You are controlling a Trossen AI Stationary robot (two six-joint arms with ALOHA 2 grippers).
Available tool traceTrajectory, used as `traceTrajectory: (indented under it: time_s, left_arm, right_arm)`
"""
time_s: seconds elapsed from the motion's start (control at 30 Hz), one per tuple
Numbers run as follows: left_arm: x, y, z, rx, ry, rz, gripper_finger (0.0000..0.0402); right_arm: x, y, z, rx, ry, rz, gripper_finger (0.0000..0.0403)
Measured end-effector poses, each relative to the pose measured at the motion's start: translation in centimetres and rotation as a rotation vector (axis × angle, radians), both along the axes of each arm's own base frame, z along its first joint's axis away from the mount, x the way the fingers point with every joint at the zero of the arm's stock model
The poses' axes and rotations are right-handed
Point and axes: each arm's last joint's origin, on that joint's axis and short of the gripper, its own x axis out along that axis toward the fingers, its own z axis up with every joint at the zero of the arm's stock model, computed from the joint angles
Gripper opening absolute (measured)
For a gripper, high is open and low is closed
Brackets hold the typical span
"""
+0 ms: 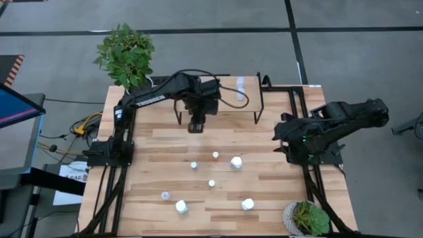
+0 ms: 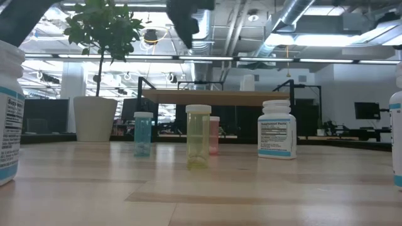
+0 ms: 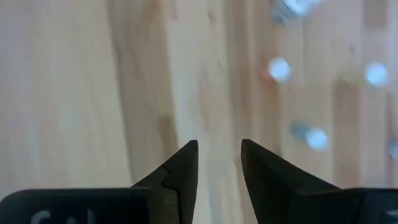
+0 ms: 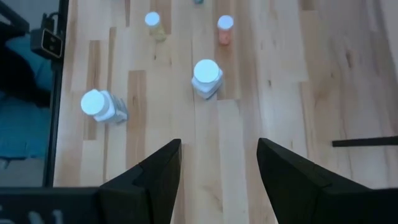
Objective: Pick and place medicine bottles onto shelf by color
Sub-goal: Put the white pill bottle aligned with the other white pill bottle on the shelf
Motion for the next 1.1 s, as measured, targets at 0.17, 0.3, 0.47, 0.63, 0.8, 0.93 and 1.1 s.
traceTrajectory:
  time_s: [0.17,0.3,0.47,0.63,0.8,0.93,1.1]
  left_arm:
    - [-1.1,-1.4,1.4,0.005,-0.042,-0.021,0.011]
    - [-3.0,-1.8,2.8,0.001,-0.07,0.01,0.011]
    - [-6.9,-2.6,3.4,-0.041,-0.064,0.031,0.011]
    - [-10.4,-4.2,1.9,-0.194,-0.075,0.11,0.011]
    - [-12.6,-5.9,-0.4,-0.225,-0.051,0.247,0.011]
    - [-13.7,-6.9,-2.0,-0.252,-0.002,0.373,0.011]
    - [-13.7,-8.7,-4.3,-0.281,0.06,0.482,0.011]
  right_arm:
    - [-1.5,0.5,0.7,-0.016,-0.067,-0.031,0.0232]
    - [-2.6,0.6,0.5,-0.034,-0.108,-0.063,0.0232]
    - [-3.3,0.9,-1.2,-0.016,-0.142,-0.084,0.0232]
    - [-2.8,1.5,-3.1,-0.01,-0.184,-0.067,0.0232]
    - [-2.0,1.9,-4.2,-0.065,-0.128,-0.035,0.0232]
    - [-1.7,2.2,-4.8,-0.075,-0.105,-0.029,0.0232]
    - [-1.7,2.6,-5.0,-0.069,-0.076,0.001,0.0232]
